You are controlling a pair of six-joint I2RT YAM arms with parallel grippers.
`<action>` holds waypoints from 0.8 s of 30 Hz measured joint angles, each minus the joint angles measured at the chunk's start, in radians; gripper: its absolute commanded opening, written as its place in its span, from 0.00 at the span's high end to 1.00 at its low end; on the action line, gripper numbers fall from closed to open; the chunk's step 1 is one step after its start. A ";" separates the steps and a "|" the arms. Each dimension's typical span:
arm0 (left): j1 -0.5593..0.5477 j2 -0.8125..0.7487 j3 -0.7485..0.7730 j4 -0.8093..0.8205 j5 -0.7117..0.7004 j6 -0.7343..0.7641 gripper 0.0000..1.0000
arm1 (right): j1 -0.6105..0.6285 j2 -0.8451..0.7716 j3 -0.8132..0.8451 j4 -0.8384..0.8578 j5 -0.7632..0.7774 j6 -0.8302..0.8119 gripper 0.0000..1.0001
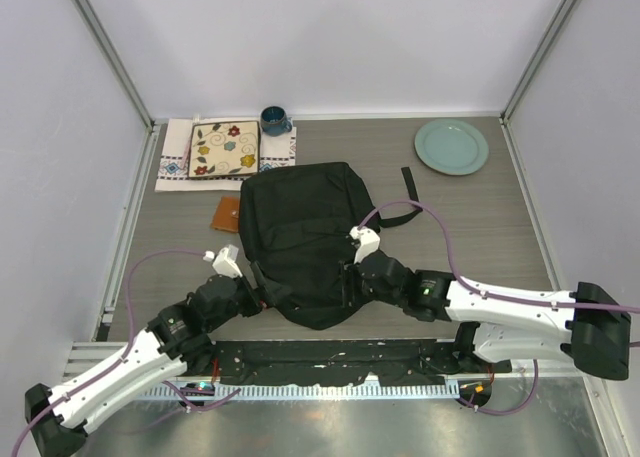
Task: Pack the student bag
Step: Zip the student bag at the center of the board.
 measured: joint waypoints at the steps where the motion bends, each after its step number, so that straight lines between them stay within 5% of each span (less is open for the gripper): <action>1: 0.000 -0.012 -0.014 0.016 0.015 -0.021 0.11 | 0.000 0.010 0.000 0.019 -0.001 0.006 0.55; 7: -0.002 -0.092 -0.115 0.063 0.078 -0.171 0.19 | 0.017 0.135 0.000 0.089 -0.011 0.060 0.55; 14: -0.002 -0.134 -0.142 0.140 0.082 -0.258 0.78 | 0.152 0.153 -0.035 0.150 0.030 0.139 0.55; 21: -0.002 -0.057 -0.168 0.221 0.085 -0.266 0.98 | 0.243 0.185 -0.147 0.305 0.115 0.277 0.55; 24: -0.002 -0.002 -0.171 0.257 0.086 -0.266 0.99 | 0.251 0.215 -0.164 0.347 0.144 0.309 0.64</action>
